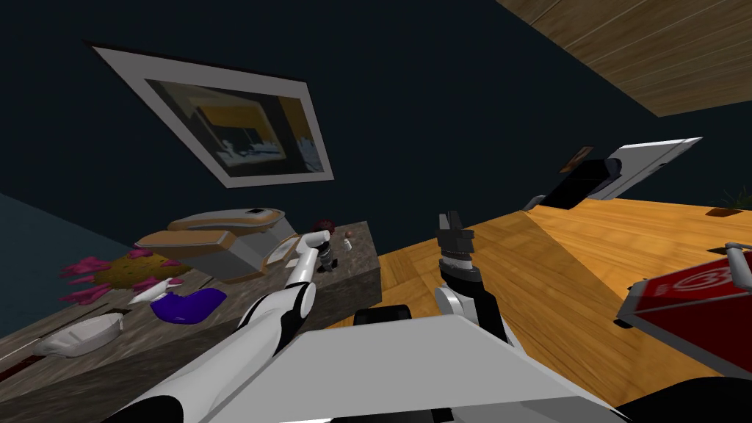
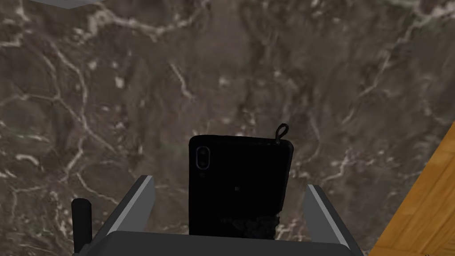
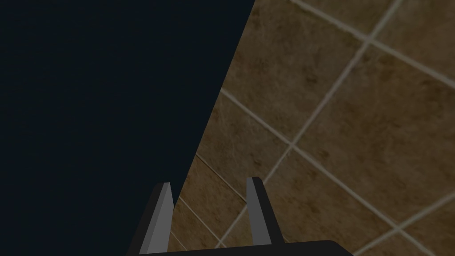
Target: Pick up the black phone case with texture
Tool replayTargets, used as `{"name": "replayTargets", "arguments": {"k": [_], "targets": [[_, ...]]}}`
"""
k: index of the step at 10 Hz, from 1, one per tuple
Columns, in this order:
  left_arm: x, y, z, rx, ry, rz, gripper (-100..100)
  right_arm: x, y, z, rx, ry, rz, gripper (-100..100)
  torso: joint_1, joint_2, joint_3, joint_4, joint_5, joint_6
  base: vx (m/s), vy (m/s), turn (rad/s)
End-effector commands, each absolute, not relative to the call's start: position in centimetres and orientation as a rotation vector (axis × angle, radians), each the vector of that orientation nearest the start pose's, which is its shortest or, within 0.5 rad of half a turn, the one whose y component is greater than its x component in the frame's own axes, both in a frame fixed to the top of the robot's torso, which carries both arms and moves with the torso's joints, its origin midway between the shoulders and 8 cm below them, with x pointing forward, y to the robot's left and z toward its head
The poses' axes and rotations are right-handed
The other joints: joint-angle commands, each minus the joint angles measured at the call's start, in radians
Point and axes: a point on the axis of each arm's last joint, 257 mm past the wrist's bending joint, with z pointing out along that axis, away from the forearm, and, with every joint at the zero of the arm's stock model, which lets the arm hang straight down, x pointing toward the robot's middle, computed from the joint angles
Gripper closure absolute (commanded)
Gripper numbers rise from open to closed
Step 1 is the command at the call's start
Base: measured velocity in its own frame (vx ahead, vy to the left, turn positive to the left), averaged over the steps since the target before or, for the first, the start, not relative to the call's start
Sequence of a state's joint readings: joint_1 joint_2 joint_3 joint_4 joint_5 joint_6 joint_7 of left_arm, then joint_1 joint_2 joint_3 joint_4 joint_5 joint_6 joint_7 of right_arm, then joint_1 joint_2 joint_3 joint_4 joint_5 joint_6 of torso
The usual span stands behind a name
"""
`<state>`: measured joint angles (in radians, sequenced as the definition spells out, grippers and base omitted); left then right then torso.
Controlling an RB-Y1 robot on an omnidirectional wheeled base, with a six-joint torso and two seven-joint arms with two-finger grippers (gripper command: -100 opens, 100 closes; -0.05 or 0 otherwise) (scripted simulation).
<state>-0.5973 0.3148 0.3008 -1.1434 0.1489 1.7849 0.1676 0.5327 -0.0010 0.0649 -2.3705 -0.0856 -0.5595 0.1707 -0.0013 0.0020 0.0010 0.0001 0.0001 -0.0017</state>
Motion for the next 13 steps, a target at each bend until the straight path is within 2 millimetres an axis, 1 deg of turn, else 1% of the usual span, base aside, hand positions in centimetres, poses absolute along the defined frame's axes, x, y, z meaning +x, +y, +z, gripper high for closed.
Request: {"name": "replayTargets", "arguments": {"k": [1,2,3,7,8,9,11,12,13], "targets": [[43.0,34.5,-36.2,-2.584,1.780,-0.008,-100,31.3,-26.9,6.4,0.569,0.514,1.273,0,0.000,0.000,0.000,0.000,0.000,0.000,0.000,0.000,0.000],[43.1,34.7,-35.8,-2.585,1.780,-0.005,-100,31.3,-26.9,6.4,0.569,0.514,1.273,0,0.000,0.000,0.000,0.000,0.000,0.000,0.000,0.000,0.000],[43.2,34.7,-35.9,-2.584,1.779,-0.008,100,31.3,-26.9,6.4,0.569,0.514,1.273,0,0.001,0.000,-0.001,-0.001,0.001,0.000,0.000,0.000,0.000],[43.1,34.6,-35.9,-2.584,1.781,-0.007,100,31.3,-26.9,6.4,0.569,0.514,1.273,0,0.002,-0.003,-0.002,-0.001,0.001,0.001,0.000,0.000,0.000],[43.1,34.6,-35.9,-2.584,1.781,-0.007,0,31.3,-26.9,6.4,0.569,0.514,1.273,0,0.002,-0.003,-0.002,-0.001,0.001,0.001,0.000,0.000,0.000],[43.1,34.6,-35.1,-2.584,1.778,-0.009,100,31.3,-26.9,6.4,0.569,0.514,1.273,0,0.002,-0.003,-0.002,-0.001,0.001,0.001,0.003,0.003,-0.010],[43.3,34.7,-34.0,-2.584,1.776,-0.009,100,31.3,-26.9,6.4,0.569,0.514,1.273,0,0.002,-0.003,-0.002,-0.001,0.001,0.001,-0.003,0.000,-0.002],[43.3,34.7,-34.3,-2.582,1.776,-0.012,100,31.3,-26.9,6.4,0.569,0.514,1.273,0,0.002,-0.002,-0.002,-0.001,0.001,0.000,0.000,0.000,0.000],[43.3,34.8,-34.2,-2.583,1.776,-0.010,0,31.3,-26.9,6.4,0.569,0.514,1.273,0,0.002,-0.002,-0.002,-0.001,0.001,0.001,0.000,0.000,0.000]]}}
